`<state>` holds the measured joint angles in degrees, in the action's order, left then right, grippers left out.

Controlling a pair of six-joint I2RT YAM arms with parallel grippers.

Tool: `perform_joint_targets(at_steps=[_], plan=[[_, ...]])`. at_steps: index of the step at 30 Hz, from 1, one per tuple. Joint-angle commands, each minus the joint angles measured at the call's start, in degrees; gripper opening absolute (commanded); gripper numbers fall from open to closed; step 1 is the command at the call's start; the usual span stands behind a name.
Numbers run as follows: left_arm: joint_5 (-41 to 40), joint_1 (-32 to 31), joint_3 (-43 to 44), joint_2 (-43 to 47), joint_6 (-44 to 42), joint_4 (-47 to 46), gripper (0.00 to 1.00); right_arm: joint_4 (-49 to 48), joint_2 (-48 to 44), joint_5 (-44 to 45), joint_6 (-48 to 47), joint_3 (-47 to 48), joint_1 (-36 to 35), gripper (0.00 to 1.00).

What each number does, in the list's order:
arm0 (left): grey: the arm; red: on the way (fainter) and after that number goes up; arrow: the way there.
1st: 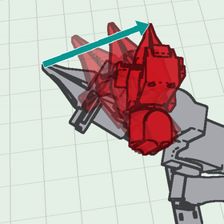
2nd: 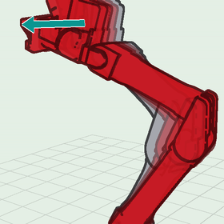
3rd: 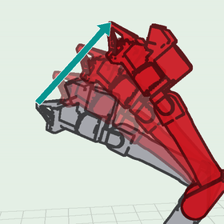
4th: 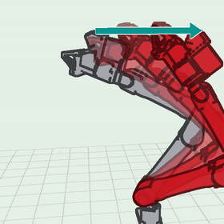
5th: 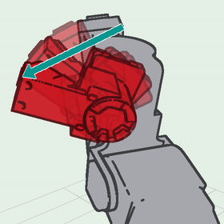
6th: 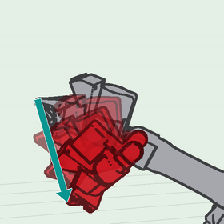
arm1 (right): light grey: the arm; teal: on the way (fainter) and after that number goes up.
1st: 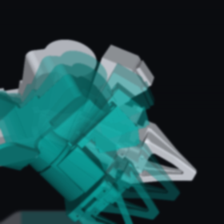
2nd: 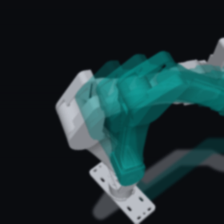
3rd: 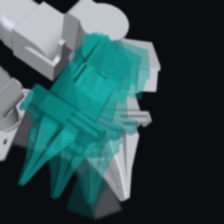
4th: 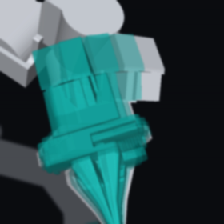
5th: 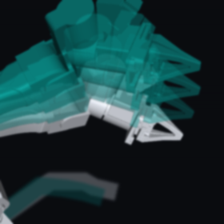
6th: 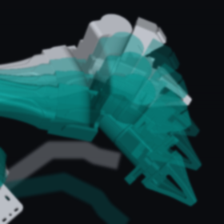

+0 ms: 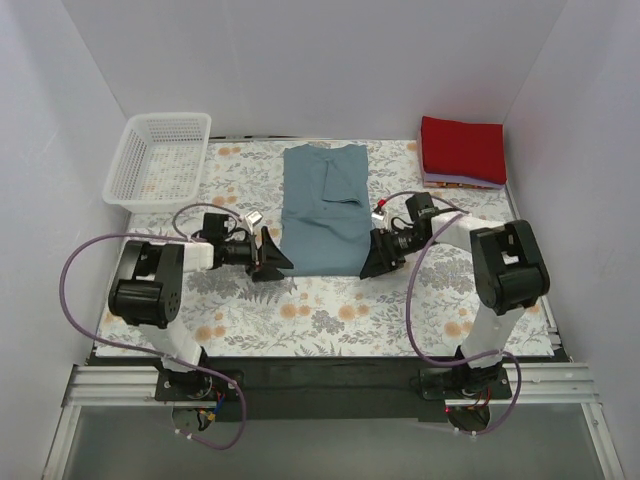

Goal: Fold and stack the t-shirts
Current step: Fold the tshirt

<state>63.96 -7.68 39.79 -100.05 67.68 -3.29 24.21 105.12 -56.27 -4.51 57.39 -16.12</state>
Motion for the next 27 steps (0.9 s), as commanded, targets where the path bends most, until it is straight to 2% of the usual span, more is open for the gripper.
perform_joint_targets(at_steps=[1, 3, 4, 6, 7, 8, 9, 10, 11, 12, 15, 21, 27], plan=[[-1.9, 0.6, 7.0, 13.0, -21.7, 16.4, 0.79, 8.0, -10.0, 10.1, -14.6, 5.5, 0.7, 0.82], [-7.6, 0.5, 9.5, 15.9, -30.1, 19.8, 0.76, 7.9, -13.9, 14.9, -19.8, 6.5, 0.2, 0.79], [-8.8, 0.6, 10.5, 17.7, -40.3, 23.7, 0.75, 7.9, -14.7, 20.1, -22.4, 6.7, -1.2, 0.77], [-10.8, -0.1, 12.5, 18.7, -52.7, 28.1, 0.70, 6.7, -16.6, 25.0, -29.7, 6.2, -3.2, 0.71], [-11.8, -1.5, 12.4, 19.7, -62.4, 30.9, 0.65, 5.8, -17.1, 29.5, -31.5, 5.6, -5.3, 0.69], [-13.8, -2.7, 12.0, 20.4, -65.5, 30.8, 0.56, 4.4, -17.7, 31.6, -34.6, 5.0, -6.5, 0.66], [-18.1, -4.1, 11.5, 20.9, -67.5, 30.1, 0.53, 2.2, -18.5, 33.1, -36.0, 3.5, -8.7, 0.65], [-20.3, -7.1, 9.5, 21.5, -73.5, 27.9, 0.50, 0.9, -18.6, 36.4, -37.5, 2.7, -10.1, 0.63], [-22.3, -8.8, 8.5, 22.4, -75.1, 26.4, 0.46, -0.4, -18.8, 37.7, -39.7, 1.9, -11.2, 0.61], [-26.3, -10.4, 7.2, 22.7, -76.7, 24.6, 0.38, -1.3, -18.9, 38.7, -40.7, 1.1, -13.1, 0.59], [-30.2, -15.4, 4.2, 21.3, -80.4, 19.2, 0.31, -3.5, -17.5, 41.0, -42.8, 0.0, -16.1, 0.53], [-33.6, -17.8, 3.2, 14.7, -80.6, 12.3, 0.31, -8.0, -13.9, 43.7, -45.3, -2.8, -17.5, 0.53], [-33.9, -18.0, 3.0, 11.1, -81.3, 11.2, 0.35, -8.6, -12.7, 42.6, -46.1, -5.8, -17.7, 0.54]])
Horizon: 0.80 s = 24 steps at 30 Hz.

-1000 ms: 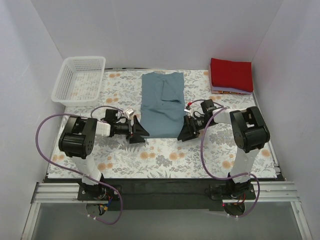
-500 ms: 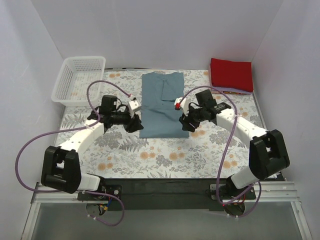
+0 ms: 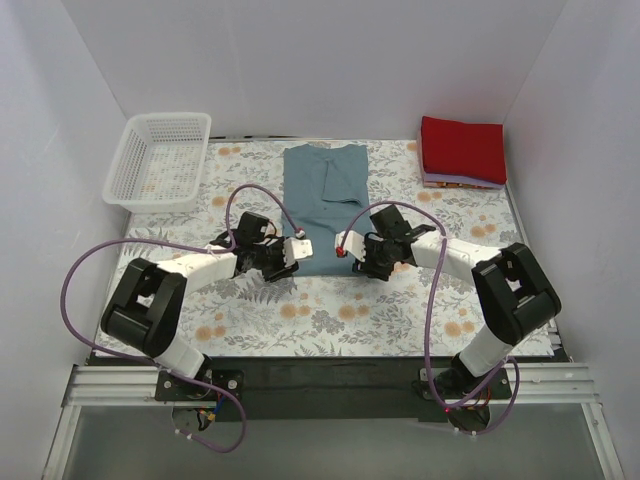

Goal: Fold and stack the t-shirts
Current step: Fold the tshirt

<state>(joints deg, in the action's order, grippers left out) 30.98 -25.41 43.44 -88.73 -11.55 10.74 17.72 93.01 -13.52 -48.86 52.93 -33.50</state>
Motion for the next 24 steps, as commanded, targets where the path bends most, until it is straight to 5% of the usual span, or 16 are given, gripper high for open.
perform_joint_targets(at_steps=[1, 10, 15, 21, 24], plan=[[-0.9, -0.3, -0.6, -0.8, -2.2, -2.9, 0.35, -2.2, -1.0, -0.5, -1.9, -1.8, -0.3, 0.55], [-1.2, -0.3, -1.9, -2.6, -3.7, -2.0, 0.30, 1.3, -3.2, -1.9, -4.7, -1.9, -0.3, 0.59], [-0.5, -0.3, -1.2, -0.8, -3.4, 0.1, 0.36, 1.2, 0.2, -2.0, -4.8, -1.0, -0.3, 0.58], [0.9, -0.1, -0.2, 2.8, -2.1, 3.7, 0.38, -0.2, 2.4, -0.9, -5.5, -3.3, -0.3, 0.40], [1.0, 0.2, -1.0, 4.2, -3.4, 4.7, 0.38, -0.3, 2.0, -0.7, -5.6, -3.9, -0.3, 0.16]])
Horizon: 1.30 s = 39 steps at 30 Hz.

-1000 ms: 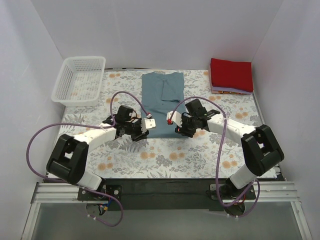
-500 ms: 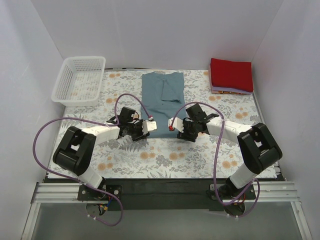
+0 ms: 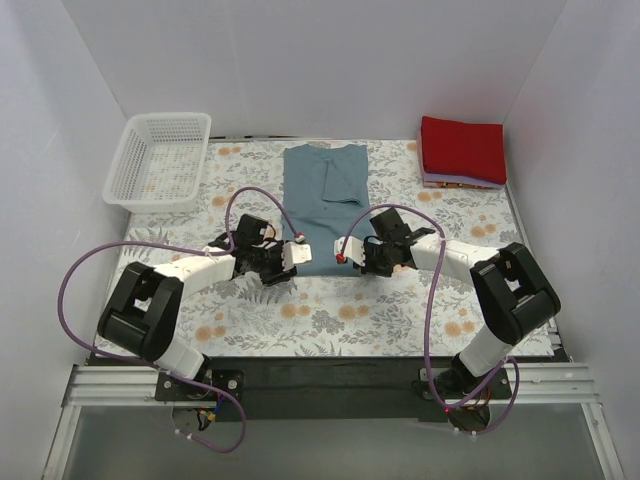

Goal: Fold and stack the t-shirts
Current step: Fold the tshirt

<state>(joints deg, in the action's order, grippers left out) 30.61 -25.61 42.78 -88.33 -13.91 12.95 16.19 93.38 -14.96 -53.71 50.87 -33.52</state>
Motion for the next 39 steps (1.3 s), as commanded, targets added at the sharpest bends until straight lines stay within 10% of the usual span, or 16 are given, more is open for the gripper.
perform_joint_targets(at_steps=[1, 11, 16, 27, 39], plan=[[1.0, 0.4, -0.6, 3.8, -1.3, 2.5, 0.38, 1.3, 1.5, 0.7, -0.8, -1.8, -0.2, 0.02], [-2.0, 0.6, 0.2, -2.8, -5.5, 1.2, 0.33, 3.8, 0.7, 0.4, 0.1, 1.3, -0.2, 0.01], [-2.0, 0.7, 3.4, -2.5, -6.1, 5.8, 0.00, 7.1, -1.1, 0.4, 3.1, 4.6, -0.1, 0.01], [5.1, 5.1, 22.0, 1.6, 1.5, 17.8, 0.00, 18.4, -5.8, -1.0, 5.4, 19.9, 2.8, 0.01], [13.5, 3.9, 17.9, 26.2, -1.6, 42.0, 0.00, 37.6, -25.2, -6.2, 15.6, 15.8, -5.3, 0.01]])
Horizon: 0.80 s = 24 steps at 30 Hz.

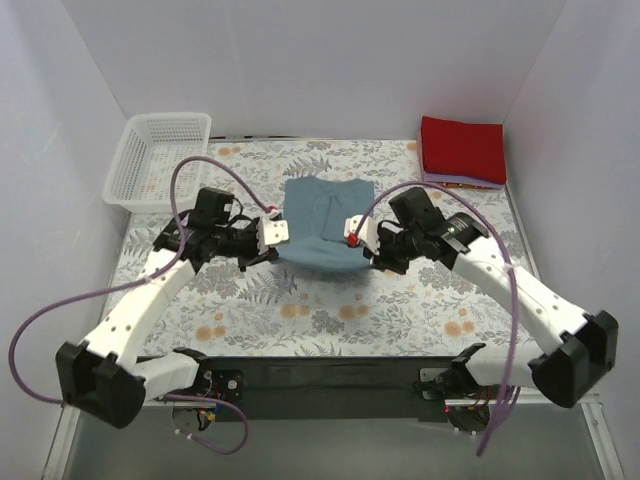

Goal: Fold and stack the t-shirts
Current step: Fold the tshirt

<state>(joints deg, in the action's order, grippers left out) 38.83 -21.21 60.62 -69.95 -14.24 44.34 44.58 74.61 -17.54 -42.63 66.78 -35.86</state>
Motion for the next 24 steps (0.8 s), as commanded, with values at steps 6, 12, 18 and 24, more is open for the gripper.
perform_joint_targets(at_steps=[6, 12, 18, 24], plan=[[2.9, -0.5, 9.9, 7.6, 4.1, 14.7, 0.00, 13.3, -6.9, -2.6, 5.1, 6.8, -3.3, 0.01], [-1.1, 0.4, 9.8, 0.4, 8.1, 3.9, 0.00, 12.6, 1.8, -3.1, -1.0, 11.6, -0.9, 0.01], [-0.7, 3.5, 9.7, -9.8, 7.3, -4.2, 0.00, 11.5, 11.8, -6.6, -5.6, 15.7, 5.6, 0.01], [1.7, 6.4, 13.7, -21.0, 7.0, -10.0, 0.00, 9.3, 23.1, -7.4, -9.7, 20.8, 10.1, 0.01]])
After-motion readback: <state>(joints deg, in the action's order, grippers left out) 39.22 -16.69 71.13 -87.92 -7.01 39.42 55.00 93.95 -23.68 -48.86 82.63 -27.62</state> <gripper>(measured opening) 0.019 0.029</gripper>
